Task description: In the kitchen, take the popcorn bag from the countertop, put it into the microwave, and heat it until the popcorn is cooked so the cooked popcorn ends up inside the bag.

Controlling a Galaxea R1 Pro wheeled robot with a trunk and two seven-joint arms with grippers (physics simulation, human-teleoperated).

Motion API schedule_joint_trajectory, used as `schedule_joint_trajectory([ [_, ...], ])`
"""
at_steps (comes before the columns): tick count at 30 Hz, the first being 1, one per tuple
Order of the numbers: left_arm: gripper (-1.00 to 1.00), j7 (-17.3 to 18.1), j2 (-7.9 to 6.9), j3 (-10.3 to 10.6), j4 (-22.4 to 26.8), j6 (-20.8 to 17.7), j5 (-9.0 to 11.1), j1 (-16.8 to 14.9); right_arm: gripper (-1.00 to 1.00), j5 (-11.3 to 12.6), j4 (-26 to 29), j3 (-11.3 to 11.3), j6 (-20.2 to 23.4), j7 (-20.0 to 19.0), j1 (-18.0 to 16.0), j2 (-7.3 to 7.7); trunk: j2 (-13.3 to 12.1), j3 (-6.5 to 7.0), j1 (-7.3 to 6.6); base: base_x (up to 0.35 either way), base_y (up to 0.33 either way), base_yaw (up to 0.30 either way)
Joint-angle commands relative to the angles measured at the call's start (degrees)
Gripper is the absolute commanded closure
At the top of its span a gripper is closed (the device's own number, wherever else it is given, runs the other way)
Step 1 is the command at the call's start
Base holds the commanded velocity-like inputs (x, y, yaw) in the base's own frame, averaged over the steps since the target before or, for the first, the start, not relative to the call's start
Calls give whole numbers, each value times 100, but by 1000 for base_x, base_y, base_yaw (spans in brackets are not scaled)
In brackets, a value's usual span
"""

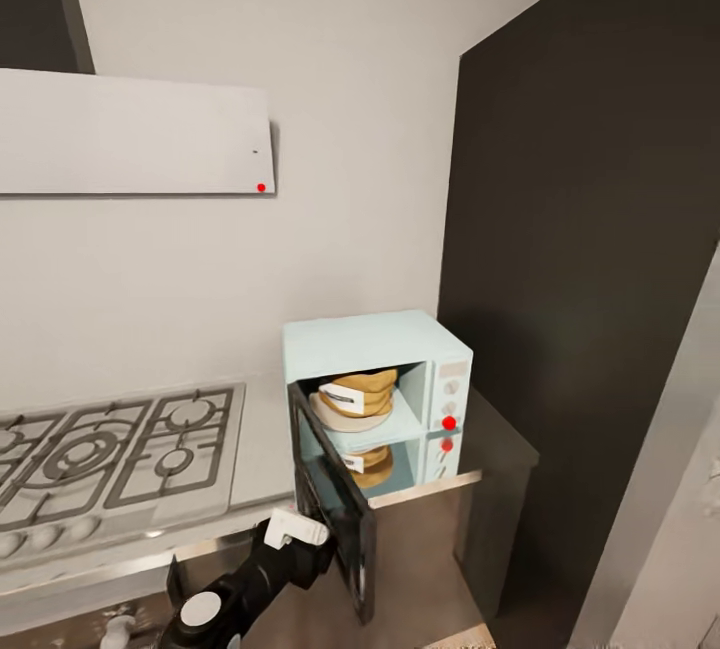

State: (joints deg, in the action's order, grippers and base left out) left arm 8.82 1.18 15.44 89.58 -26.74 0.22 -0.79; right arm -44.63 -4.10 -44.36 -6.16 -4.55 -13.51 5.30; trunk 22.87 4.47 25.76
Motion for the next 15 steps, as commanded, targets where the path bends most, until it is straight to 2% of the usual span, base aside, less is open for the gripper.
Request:
schedule_joint_trajectory([
  [1,-100,24,14,-6,7,-34,13,0,-100,-12,-21,-28,-26,-2,-4,6,5,-3,2,0,0,-257],
  [15,-100,-46,57,-15,98,-15,5,0,-100,-11,-21,-28,-26,-2,-4,6,5,-3,2,0,0,-245],
])
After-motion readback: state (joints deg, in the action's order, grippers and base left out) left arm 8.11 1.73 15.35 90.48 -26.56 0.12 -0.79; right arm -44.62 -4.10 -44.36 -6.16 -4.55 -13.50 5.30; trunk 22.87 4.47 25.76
